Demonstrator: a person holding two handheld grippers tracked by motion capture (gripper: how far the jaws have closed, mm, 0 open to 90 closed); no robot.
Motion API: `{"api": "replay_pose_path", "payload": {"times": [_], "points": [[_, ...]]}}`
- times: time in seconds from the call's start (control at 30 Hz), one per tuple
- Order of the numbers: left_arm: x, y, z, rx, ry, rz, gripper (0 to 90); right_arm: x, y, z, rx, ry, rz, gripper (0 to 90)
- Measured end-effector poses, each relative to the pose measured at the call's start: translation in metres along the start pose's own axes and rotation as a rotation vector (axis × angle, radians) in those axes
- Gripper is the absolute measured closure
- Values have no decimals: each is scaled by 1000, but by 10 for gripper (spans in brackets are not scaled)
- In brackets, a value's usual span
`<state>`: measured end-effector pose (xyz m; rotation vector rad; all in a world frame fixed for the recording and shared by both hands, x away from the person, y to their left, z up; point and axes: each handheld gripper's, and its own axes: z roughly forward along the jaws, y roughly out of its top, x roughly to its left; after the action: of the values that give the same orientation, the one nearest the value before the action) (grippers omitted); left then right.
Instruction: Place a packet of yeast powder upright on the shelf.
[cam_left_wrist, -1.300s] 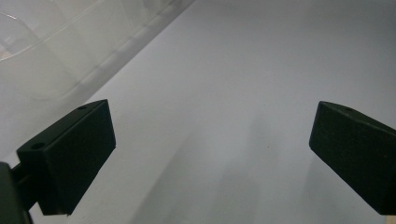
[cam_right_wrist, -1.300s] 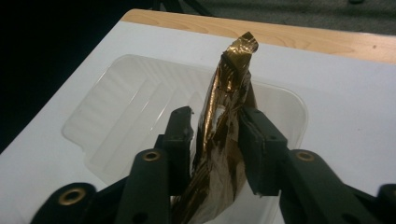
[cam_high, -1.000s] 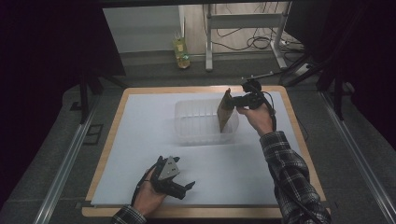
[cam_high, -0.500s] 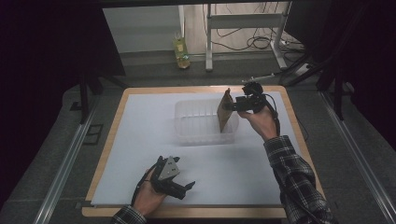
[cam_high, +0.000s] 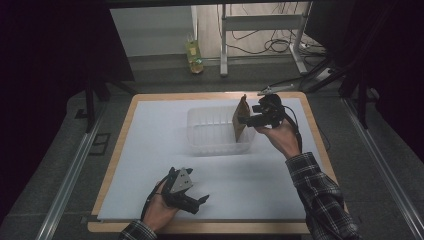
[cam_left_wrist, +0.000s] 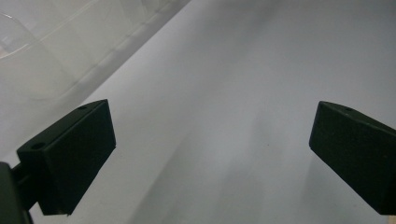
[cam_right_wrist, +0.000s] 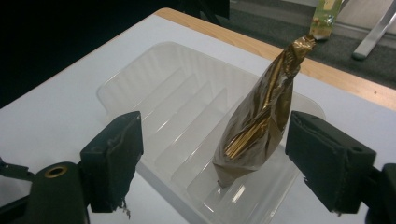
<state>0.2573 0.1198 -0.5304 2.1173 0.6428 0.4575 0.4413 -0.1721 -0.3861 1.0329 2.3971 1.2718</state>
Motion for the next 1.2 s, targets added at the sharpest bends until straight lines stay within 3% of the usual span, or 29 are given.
{"api": "replay_pose_path", "payload": {"times": [0.5, 0.87, 1.2], "points": [[0, 0, 0, -2, 9, 1, 4, 18, -16, -12, -11, 13, -67, 142], [0, 0, 0, -3, 15, -2, 4, 26, -32, -21, -29, 41, -65, 120], [0, 0, 0, -3, 17, -4, 4, 30, -47, -34, -28, 36, -80, 83]]}}
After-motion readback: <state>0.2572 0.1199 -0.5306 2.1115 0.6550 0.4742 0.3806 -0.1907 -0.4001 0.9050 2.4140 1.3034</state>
